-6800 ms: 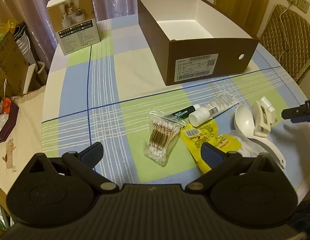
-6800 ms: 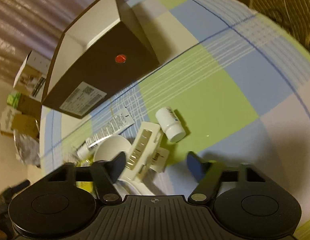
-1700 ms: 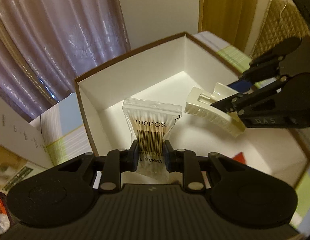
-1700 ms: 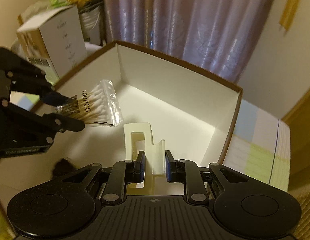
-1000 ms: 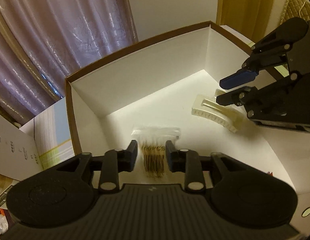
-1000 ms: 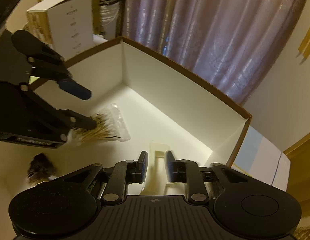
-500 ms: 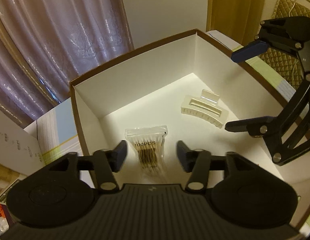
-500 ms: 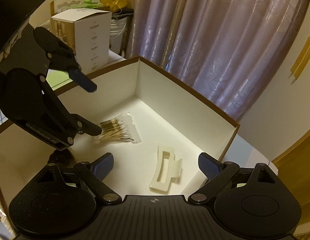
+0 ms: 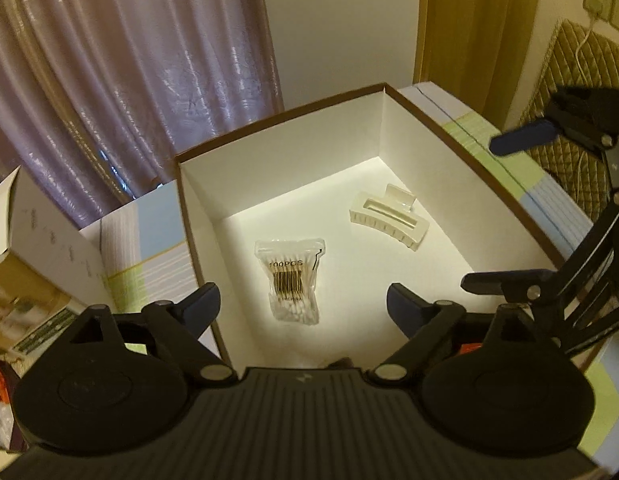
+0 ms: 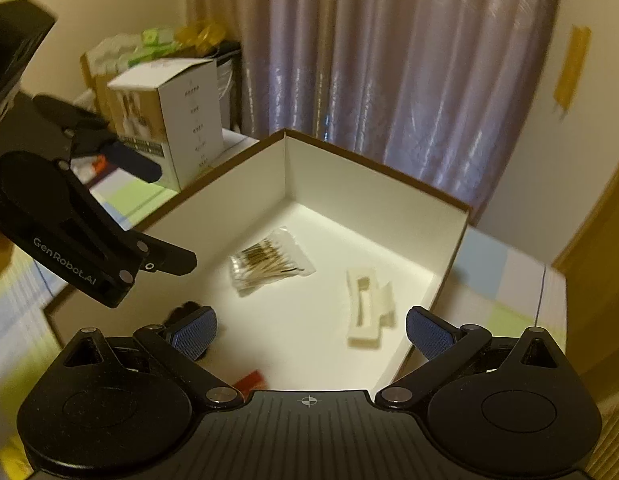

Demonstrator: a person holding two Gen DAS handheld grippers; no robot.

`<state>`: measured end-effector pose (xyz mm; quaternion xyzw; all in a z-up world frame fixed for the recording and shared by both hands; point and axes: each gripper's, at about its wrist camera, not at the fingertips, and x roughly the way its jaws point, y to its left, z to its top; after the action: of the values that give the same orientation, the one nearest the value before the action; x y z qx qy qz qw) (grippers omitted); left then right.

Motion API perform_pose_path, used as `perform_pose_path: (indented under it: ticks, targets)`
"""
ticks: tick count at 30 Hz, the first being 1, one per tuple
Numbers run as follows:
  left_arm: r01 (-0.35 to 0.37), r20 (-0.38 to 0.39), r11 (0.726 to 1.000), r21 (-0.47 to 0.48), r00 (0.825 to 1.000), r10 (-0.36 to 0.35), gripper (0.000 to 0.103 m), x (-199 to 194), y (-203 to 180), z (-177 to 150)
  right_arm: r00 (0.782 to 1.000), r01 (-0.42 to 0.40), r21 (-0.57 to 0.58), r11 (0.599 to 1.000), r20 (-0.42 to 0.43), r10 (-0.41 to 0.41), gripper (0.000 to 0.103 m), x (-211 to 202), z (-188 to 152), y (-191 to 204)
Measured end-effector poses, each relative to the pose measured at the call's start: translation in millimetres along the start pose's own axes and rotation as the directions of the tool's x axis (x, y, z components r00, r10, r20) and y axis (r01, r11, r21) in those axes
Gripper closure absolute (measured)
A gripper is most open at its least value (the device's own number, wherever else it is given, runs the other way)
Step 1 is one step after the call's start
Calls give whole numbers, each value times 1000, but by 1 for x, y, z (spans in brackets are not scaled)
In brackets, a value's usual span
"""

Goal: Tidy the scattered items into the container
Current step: 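Open the right tool dropping the clip while the left tool drops the swab bag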

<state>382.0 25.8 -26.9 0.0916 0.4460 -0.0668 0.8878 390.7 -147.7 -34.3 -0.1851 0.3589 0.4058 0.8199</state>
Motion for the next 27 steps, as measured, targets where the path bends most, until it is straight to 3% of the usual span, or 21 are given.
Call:
perform_pose_path:
  ticks: [13, 27]
  targets:
    - [-26, 32, 996, -83, 999, 29, 4, -63, -8, -18, 998, 70, 169, 983, -3, -70, 0, -57, -11, 20]
    - [-83, 89, 996, -44, 992, 86, 3, -117, -28, -43, 991, 91, 262, 961, 71, -113, 0, -99, -28, 48]
